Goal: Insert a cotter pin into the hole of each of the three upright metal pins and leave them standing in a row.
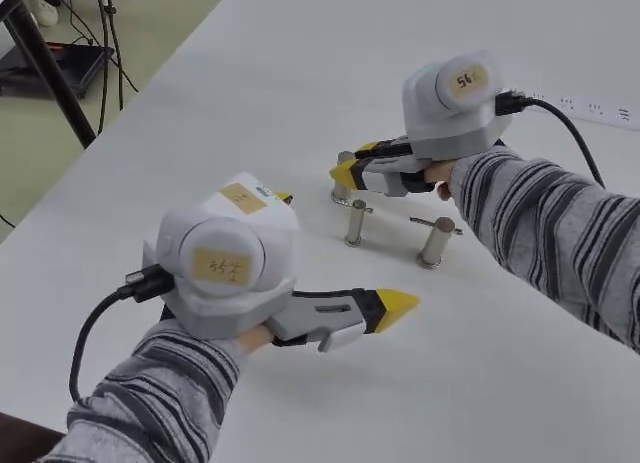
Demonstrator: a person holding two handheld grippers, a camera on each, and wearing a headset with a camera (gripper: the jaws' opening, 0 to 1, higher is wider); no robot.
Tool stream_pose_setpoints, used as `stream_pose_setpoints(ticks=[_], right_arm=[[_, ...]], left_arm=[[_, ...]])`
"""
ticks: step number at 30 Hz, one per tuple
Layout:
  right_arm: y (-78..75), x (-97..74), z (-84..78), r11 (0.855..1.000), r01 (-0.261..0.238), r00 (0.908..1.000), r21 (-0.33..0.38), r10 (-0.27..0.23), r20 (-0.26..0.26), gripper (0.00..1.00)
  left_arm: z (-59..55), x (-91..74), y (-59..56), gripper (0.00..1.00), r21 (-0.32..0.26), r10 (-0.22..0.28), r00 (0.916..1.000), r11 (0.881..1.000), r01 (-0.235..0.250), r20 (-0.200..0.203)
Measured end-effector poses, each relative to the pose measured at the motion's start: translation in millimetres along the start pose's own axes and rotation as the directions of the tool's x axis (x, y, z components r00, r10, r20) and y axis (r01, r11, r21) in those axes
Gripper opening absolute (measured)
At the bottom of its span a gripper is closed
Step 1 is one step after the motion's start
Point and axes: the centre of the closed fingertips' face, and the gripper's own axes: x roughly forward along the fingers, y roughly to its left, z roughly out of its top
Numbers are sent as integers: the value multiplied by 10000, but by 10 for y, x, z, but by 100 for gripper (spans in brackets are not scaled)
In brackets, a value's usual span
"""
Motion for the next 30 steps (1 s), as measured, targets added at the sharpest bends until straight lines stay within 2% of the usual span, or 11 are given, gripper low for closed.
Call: stream_pose_setpoints(ticks=[7, 13, 17, 30], right_arm=[[-45, -58, -28, 9997, 136, 9998, -185, -138, -124, 8], [-126, -205, -130, 9987, 364, 9987, -353, -376, -340, 8], [-205, -355, -238, 9980, 594, 9975, -195, -601, -377, 8], [-327, -874, -542, 9904, 1384, 9887, 15, -1381, -579, 8]], left_arm=[[-29, 12, 0, 95, 57, -18, 9999, 10000, 19, -114], [-33, 22, -30, 95, 145, -135, 9998, 9998, 137, -140], [-21, 27, -45, 95, 165, -195, 9998, 9997, 196, -100], [-21, 59, -120, 95, 242, -458, 9989, 9986, 461, -105]])
